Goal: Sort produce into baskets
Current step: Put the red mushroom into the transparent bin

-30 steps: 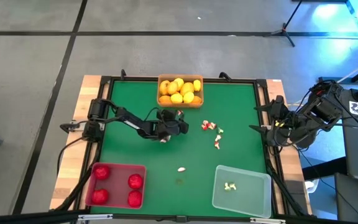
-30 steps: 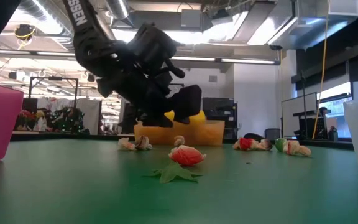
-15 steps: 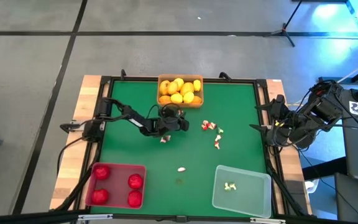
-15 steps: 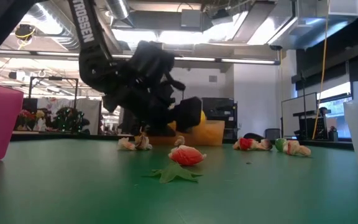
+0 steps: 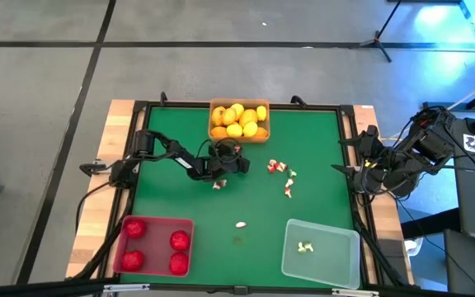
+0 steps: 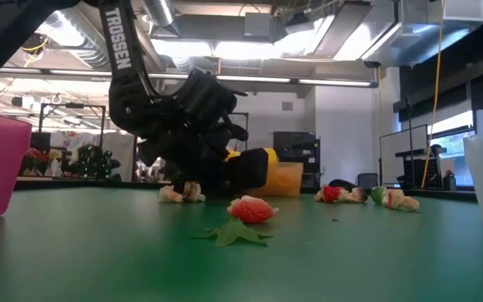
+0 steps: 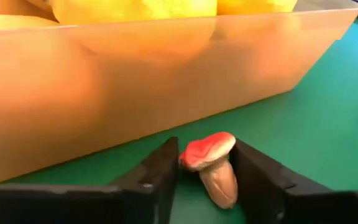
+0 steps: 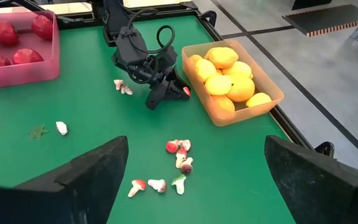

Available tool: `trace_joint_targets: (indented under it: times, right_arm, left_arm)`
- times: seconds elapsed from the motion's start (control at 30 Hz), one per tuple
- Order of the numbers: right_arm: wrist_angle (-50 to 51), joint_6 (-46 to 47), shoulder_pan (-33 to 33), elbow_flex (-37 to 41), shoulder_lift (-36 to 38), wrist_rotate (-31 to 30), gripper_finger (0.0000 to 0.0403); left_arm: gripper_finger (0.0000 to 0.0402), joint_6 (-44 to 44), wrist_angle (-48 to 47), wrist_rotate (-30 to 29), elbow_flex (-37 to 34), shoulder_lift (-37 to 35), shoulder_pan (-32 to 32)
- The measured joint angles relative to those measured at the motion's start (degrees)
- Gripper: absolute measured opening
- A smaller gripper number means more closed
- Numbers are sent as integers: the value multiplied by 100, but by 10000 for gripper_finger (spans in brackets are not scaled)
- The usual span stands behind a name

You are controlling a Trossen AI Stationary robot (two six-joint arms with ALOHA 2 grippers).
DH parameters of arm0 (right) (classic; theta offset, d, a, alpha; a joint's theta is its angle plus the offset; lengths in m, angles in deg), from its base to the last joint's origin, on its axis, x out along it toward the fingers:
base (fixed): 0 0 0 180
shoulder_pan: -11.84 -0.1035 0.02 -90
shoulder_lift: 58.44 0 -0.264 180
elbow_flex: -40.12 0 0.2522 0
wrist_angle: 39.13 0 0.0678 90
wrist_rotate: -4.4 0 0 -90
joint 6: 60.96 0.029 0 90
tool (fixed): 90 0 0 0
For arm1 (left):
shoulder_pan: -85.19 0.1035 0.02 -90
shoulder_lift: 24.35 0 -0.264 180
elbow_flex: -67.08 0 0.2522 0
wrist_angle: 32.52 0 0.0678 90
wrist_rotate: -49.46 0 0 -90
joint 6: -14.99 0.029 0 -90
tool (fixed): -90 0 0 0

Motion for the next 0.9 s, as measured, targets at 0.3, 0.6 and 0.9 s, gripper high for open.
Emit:
trace_joint_targets:
  times: [0.3,0.6,0.9]
  right_arm:
    - [-7,34,1,0,0,2,374]
    - [-10,47,-1,0,0,-21,374]
    - [-13,49,0,0,2,-297,374]
  left_arm:
    - [59,4,85,248,-4,-77,-132]
    - [59,126,617,738,-11,-686,-625]
    - [60,778,2041,1770,466,-1256,-1397]
